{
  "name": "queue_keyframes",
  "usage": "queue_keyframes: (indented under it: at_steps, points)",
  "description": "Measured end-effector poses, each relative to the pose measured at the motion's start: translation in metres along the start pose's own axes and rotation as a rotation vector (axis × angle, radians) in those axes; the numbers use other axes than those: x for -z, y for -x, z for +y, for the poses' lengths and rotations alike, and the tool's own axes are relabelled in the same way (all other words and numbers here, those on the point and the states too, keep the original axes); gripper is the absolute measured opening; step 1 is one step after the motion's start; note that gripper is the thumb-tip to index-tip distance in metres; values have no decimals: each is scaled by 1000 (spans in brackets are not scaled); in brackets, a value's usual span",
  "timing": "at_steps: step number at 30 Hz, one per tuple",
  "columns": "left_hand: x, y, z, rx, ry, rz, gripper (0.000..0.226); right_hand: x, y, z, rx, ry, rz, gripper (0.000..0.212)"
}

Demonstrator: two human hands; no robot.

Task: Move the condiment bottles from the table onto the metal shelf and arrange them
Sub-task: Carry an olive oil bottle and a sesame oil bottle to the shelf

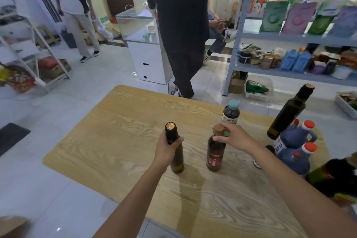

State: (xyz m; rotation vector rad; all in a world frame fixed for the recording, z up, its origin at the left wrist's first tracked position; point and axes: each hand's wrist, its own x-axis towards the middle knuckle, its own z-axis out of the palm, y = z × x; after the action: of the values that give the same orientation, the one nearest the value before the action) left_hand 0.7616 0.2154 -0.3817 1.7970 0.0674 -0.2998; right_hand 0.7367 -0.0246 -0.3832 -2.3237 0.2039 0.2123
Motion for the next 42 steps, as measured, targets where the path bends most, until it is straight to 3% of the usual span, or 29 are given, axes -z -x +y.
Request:
queue_keyframes:
  at_steps: [4,11,17,22,30,42]
  points:
    - [-1,1,-2,-2,-18,3,34,-20,2,9,-43,-142,-17,43]
    - [2,-1,1,-5,-52,-23,32,-6,-4,-8,-53,-369,128,19]
    - [5,-6,1,14,-38,-49,34,44,-3,-58,20,-462,272,37]
    - [8,-7,1,11,-36,-82,36,83,-3,-98,71,-476,284,56]
    - [11,-7,-2,17,-50,-106,39,98,9,-141,139,-525,272,38]
    - [27,-9,5,30,10,-83,37,88,15,-155,178,-569,254,39]
